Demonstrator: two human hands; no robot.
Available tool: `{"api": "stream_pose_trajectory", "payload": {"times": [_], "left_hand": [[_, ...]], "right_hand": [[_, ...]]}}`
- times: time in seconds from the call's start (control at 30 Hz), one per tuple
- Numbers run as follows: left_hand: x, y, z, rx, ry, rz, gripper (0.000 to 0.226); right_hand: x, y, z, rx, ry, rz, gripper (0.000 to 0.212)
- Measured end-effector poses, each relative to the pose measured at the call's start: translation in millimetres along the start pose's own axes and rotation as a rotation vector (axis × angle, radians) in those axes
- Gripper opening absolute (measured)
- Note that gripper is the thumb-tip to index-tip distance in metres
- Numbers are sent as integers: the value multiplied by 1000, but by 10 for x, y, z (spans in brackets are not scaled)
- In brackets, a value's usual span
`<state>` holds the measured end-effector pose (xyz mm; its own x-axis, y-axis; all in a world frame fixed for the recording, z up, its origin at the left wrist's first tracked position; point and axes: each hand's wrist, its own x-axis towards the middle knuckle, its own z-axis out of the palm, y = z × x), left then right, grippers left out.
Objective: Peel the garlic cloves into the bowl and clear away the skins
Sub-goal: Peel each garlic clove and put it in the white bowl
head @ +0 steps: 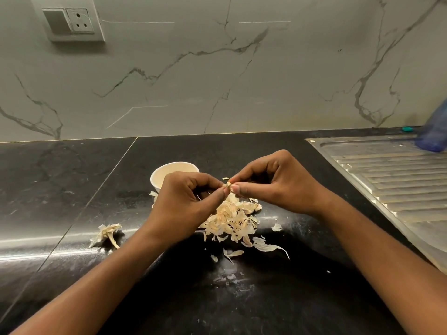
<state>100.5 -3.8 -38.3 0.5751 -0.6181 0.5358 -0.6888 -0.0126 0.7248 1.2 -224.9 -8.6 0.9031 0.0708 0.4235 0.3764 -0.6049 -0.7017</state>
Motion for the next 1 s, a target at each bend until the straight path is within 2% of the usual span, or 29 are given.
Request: {"api": "stream_pose_trajectory", "payload": {"times": [0.1,0.4,0.57,1.0], "left_hand": [[0,-1,5,27,13,35,2],[-4,38,2,95,28,95,6],[13,18,3,15,28,43,3],[16,-6,21,-12,38,-9,7]], "right_hand": [[10,16,31,-101,5,-21,15],[19,32,42,-157,-26,-63,18],[28,28,35,-171,-50,-115,22],[42,29,87,-291,5,-176,21]]}}
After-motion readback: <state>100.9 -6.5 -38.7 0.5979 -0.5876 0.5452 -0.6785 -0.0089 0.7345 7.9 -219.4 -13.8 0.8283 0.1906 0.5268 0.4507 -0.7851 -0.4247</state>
